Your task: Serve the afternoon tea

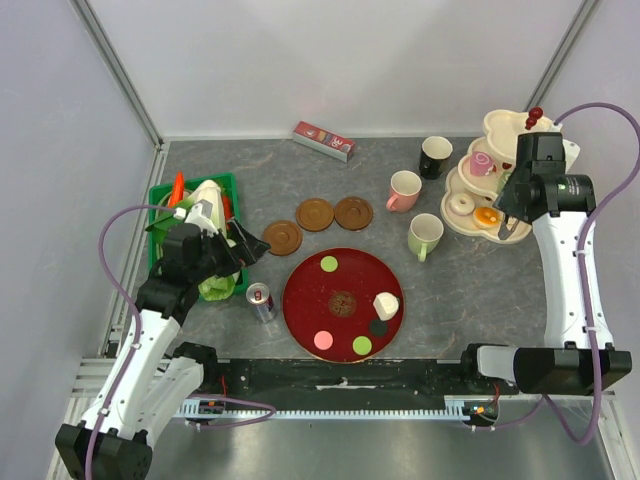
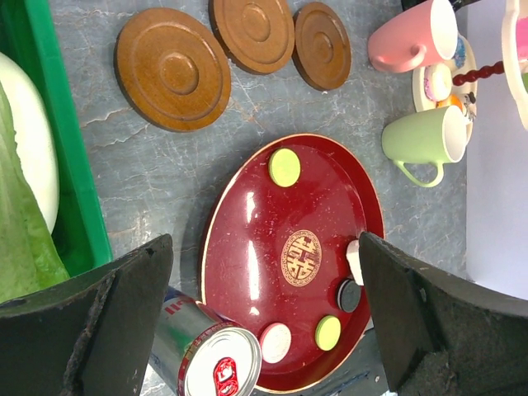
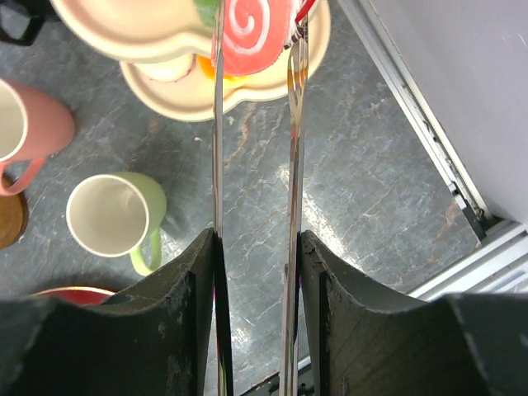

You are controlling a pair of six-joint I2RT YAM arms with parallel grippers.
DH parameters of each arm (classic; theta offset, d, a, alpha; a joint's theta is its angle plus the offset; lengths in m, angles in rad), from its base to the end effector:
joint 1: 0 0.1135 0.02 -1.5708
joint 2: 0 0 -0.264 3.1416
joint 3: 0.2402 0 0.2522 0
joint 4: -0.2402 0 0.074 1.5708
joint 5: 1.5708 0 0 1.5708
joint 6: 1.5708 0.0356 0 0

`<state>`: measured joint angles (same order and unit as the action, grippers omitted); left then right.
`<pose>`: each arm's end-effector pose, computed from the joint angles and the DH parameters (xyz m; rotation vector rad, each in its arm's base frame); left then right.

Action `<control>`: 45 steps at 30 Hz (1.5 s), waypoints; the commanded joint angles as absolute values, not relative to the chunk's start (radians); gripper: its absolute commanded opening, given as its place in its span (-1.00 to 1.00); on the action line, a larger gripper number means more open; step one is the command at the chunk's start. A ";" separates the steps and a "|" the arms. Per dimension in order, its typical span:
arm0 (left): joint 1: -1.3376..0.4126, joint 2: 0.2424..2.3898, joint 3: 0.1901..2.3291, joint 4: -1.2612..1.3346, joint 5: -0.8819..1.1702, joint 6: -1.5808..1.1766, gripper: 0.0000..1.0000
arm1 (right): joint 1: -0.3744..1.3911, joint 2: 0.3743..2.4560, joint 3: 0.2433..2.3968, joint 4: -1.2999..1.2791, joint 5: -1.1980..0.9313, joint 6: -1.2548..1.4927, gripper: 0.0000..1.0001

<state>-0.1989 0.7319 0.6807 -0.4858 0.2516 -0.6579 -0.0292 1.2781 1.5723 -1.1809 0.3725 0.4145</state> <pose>0.1595 -0.0412 0.2818 -0.3435 2.1597 -0.7660 0.2281 -0.0196 0.4117 0.6823 2.2962 -0.2791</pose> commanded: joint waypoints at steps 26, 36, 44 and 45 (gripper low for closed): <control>-0.201 0.698 0.670 -0.419 0.253 -0.673 0.98 | -0.221 1.428 1.638 -0.914 0.439 0.430 -0.10; -0.201 0.690 0.672 -0.419 0.244 -0.673 0.98 | -0.222 1.494 1.689 -0.940 0.459 0.443 -0.10; -0.201 0.692 0.670 -0.420 0.238 -0.673 0.98 | -0.224 1.531 1.693 -0.917 0.425 0.434 -0.10; -0.201 0.690 0.670 -0.422 0.238 -0.672 0.98 | -0.224 1.540 1.695 -0.914 0.419 0.433 -0.10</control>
<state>-0.1989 0.7036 0.6701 -0.4603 0.2447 -0.6579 -0.2203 1.5215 1.6447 -0.9699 0.4381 0.4274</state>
